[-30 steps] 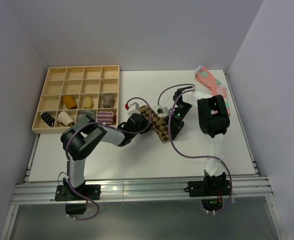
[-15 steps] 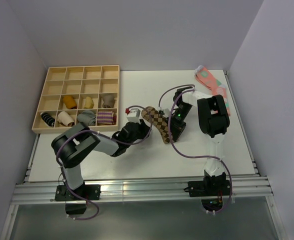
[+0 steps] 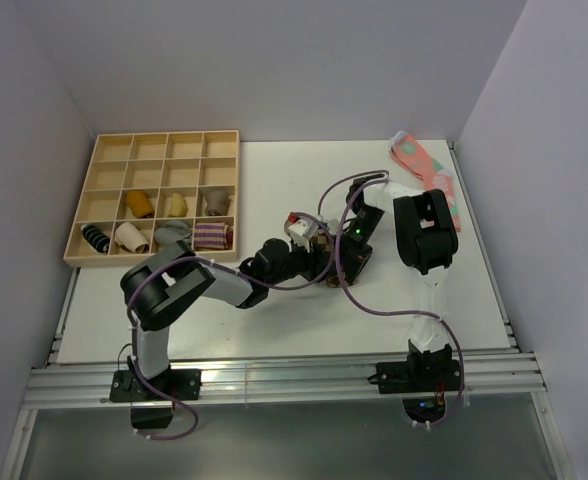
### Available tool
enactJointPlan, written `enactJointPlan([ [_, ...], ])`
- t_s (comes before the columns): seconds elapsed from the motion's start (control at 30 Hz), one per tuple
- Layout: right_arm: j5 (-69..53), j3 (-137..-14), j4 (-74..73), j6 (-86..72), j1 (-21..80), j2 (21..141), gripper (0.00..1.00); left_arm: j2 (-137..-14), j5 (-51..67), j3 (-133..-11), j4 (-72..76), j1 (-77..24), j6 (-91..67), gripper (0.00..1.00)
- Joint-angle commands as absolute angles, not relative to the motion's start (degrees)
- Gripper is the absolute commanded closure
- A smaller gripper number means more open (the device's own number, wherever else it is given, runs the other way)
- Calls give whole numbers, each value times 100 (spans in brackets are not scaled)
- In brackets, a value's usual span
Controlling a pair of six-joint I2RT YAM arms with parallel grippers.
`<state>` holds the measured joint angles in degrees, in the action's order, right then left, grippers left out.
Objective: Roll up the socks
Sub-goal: Roll the sock at the center of the board.
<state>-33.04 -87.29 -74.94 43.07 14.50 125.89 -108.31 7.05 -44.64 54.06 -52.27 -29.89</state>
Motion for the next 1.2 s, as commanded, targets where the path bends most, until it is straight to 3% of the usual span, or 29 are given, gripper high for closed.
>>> enactJointPlan([
  [0.0,-3111,-8736,-7471,4315,1485,12709,100,-11074,1414,-4798,5528,-5229,-2654,55],
  [0.77,-3138,-8798,-7497,4289,1468,12753,100,-11663,1661,-4887,5388,-5291,-2575,56],
  [0.97,-3164,-8763,-7453,4342,1459,12735,100,-11830,1407,-5053,5089,-5300,-2689,68],
  [1.17,-3164,-8543,-7173,4333,1459,12595,94,-11830,1030,-5282,4361,-5335,-3022,92],
])
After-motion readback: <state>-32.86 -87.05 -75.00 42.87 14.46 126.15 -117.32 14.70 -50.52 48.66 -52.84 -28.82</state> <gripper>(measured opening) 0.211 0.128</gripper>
